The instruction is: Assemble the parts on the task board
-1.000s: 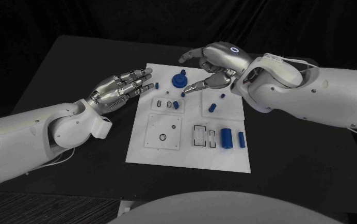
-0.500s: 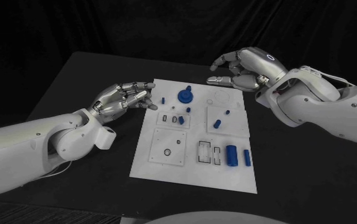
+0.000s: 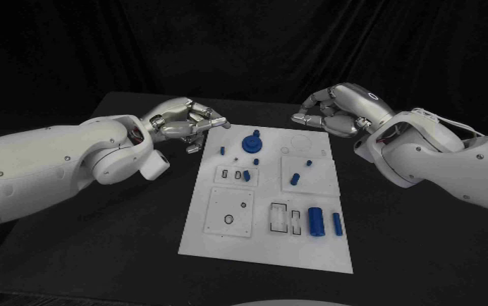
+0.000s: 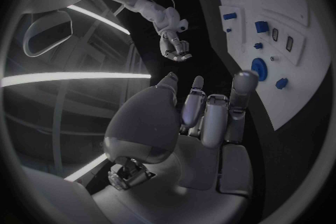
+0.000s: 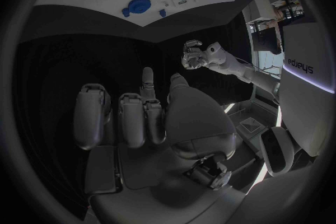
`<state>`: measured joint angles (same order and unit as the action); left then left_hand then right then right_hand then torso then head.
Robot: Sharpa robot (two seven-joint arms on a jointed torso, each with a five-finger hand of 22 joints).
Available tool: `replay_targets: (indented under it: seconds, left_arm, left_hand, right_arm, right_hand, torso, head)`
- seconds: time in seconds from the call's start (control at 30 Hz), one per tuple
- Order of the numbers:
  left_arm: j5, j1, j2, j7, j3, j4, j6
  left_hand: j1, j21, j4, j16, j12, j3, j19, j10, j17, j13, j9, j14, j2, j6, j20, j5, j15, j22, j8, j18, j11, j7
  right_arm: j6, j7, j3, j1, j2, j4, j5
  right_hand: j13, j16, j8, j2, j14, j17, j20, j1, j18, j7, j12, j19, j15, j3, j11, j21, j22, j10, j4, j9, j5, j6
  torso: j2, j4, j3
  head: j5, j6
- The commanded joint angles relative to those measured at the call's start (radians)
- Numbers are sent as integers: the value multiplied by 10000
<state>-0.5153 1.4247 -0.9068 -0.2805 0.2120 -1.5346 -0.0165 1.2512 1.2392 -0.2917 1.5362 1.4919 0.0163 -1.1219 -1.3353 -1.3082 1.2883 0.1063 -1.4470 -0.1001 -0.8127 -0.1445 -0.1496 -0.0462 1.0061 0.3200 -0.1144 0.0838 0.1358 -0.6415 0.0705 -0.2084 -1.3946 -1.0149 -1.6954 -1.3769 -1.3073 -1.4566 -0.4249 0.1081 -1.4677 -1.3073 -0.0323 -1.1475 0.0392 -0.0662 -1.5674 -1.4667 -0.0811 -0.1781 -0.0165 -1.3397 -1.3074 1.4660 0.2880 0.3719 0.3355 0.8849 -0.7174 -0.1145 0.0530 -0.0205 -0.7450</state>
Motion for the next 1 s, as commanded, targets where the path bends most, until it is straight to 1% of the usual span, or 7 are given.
replay_targets:
  seconds: [0.03,0.07,0.13,0.23,0.5,0.8,1.0]
  left_arm:
    - [-1382,139,210,2343,-7,160,-316]
    - [-1408,153,244,2481,-7,179,-328]
    - [-1494,200,403,3197,-6,245,-514]
    - [-1566,238,637,4381,-6,298,-1064]
    - [-2549,256,1581,6685,-3,690,-2502]
    - [-3883,96,2578,7818,-2,1160,-2866]
    - [-4056,-28,3015,8655,-3,1444,-3015]
  left_hand:
    - [-1249,2432,5,346,789,1269,-2100,-2355,-2626,2825,716,-1238,-480,-1374,100,742,194,3550,1116,606,-218,-196]
    - [-1270,2511,-7,346,789,1339,-2256,-2355,-2626,2825,781,-1238,-520,-1380,113,733,224,3715,1161,638,-244,-221]
    - [-1341,2651,10,346,789,1526,-2539,-2355,-2626,2825,967,-1238,-571,-1460,148,802,289,4009,1308,696,-301,-287]
    - [-1457,2779,26,346,789,1886,-2829,-2355,-2626,2825,1531,-1238,-569,-1844,274,926,435,4309,1845,758,-470,-498]
    - [-1301,2802,51,346,789,2038,-2917,-2355,-2626,2825,2694,-1238,-534,-1936,527,980,695,4417,2655,774,-741,-744]
    - [-1569,2877,68,346,789,2005,-3215,-2355,-2626,2825,3142,-1238,-666,-1941,629,938,797,4625,2571,832,-825,-805]
    - [-1852,2938,104,346,789,1988,-3473,-2355,-2626,2825,3541,-1238,-711,-2158,759,924,937,4789,2526,879,-954,-920]
  right_arm:
    - [-221,-150,6,90,118,65,111]
    - [-259,-154,6,101,132,72,112]
    - [-442,-196,6,153,169,79,112]
    - [-589,-298,6,214,158,51,113]
    - [-597,-598,6,458,-52,-95,113]
    - [-496,-802,6,662,-221,-128,113]
    - [-347,-946,6,694,-232,-118,113]
  right_hand:
    - [-2555,48,130,61,-600,-328,-32,-225,118,-36,1,-185,58,-65,58,29,-1960,1003,0,-67,302,-16]
    - [-2568,51,134,64,-600,-323,-33,-245,116,-34,-5,-191,60,-67,63,16,-1964,1010,-1,-69,338,-6]
    - [-2607,40,144,73,-605,-344,-34,-285,110,-34,-21,-205,63,-77,66,-12,-1972,1032,1,-75,420,24]
    - [-2635,14,168,64,-620,-385,-38,-492,100,-29,-34,-235,73,-87,82,-61,-1986,1048,-9,-97,1003,187]
    - [-2635,8,274,88,-624,-381,-51,-861,107,-52,-34,-236,93,1,107,-38,-1977,1048,-46,-155,1538,282]
    - [-2444,41,464,8,-609,-314,-61,-1401,125,-73,50,-210,103,169,122,39,-1953,943,-111,-251,2187,284]
    - [-2300,46,579,-50,-607,-304,-67,-1694,128,-83,116,-205,109,294,128,52,-1948,865,-135,-310,2649,301]
  torso:
    - [184,190,-322]
    - [189,207,-335]
    - [239,331,-447]
    - [339,416,-575]
    - [533,713,-785]
    - [718,871,-877]
    - [837,915,-894]
  head:
    - [85,-144]
    - [89,-173]
    - [140,-274]
    - [74,-492]
    - [309,-929]
    - [507,-1263]
    - [534,-1276]
